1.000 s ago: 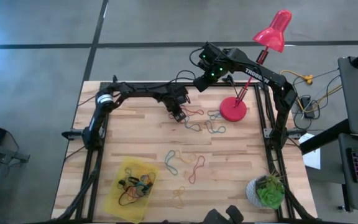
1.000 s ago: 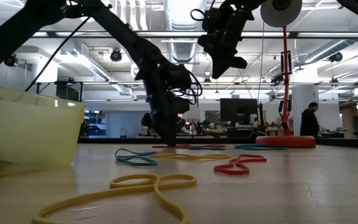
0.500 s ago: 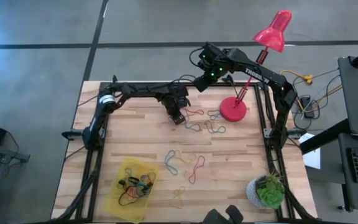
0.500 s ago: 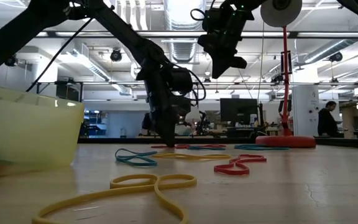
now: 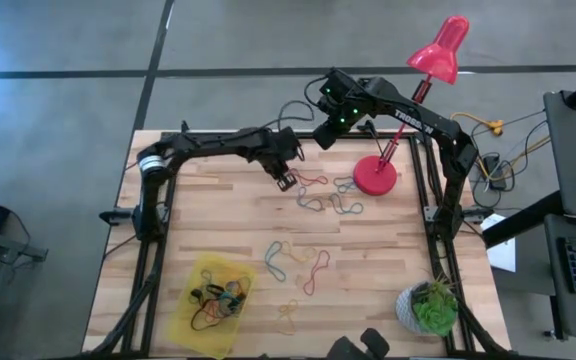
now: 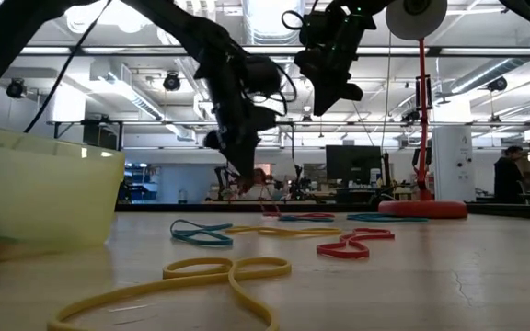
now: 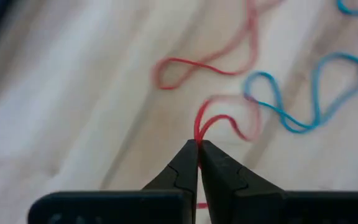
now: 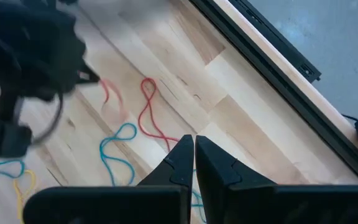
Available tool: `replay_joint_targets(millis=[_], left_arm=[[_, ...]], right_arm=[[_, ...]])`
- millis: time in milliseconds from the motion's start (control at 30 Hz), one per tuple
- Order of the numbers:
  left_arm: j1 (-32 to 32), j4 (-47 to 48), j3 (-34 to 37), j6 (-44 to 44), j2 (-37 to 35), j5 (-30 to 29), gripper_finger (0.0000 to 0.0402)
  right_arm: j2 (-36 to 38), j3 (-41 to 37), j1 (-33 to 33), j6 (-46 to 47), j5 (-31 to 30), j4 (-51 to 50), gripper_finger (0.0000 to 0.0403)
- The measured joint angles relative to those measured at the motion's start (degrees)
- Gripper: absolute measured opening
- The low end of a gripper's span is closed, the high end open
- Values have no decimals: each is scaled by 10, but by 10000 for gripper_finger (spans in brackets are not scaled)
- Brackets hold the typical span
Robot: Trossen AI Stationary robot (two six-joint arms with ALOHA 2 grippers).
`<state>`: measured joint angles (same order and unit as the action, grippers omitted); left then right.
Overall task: Pick and place rubber bands into bin
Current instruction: Put the red rubber band into the bin
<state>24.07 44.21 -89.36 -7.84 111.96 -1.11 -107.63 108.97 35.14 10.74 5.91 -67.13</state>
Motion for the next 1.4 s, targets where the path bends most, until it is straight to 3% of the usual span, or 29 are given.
replay_joint_targets(millis=[300, 467, 600, 800, 967, 1100, 1267, 1400], left_arm=[[-29, 96, 9, -100, -128, -101, 0], [-79, 198, 9, -163, -217, -107, 0], [-156, 303, 11, -213, -273, -81, 0], [-339, 395, 18, -365, -344, -32, 0], [-514, 393, 21, -529, -361, -24, 0], [-613, 376, 54, -620, -343, -34, 0], [-689, 229, 141, -669, -306, -4, 0], [-710, 125, 211, -672, -268, 6, 0]], right_arm=[[2, 0, -2, -24, 0, -4, 9], [10, -2, -18, -23, 0, -8, 8], [11, -3, -44, -10, 0, -12, 9], [11, -18, -93, 11, 0, -13, 8], [11, -44, -137, 51, 0, -11, 9], [11, -63, -174, 87, -1, 0, 9], [11, -86, -221, 121, -1, 4, 9], [11, -99, -258, 117, -4, 3, 8]])
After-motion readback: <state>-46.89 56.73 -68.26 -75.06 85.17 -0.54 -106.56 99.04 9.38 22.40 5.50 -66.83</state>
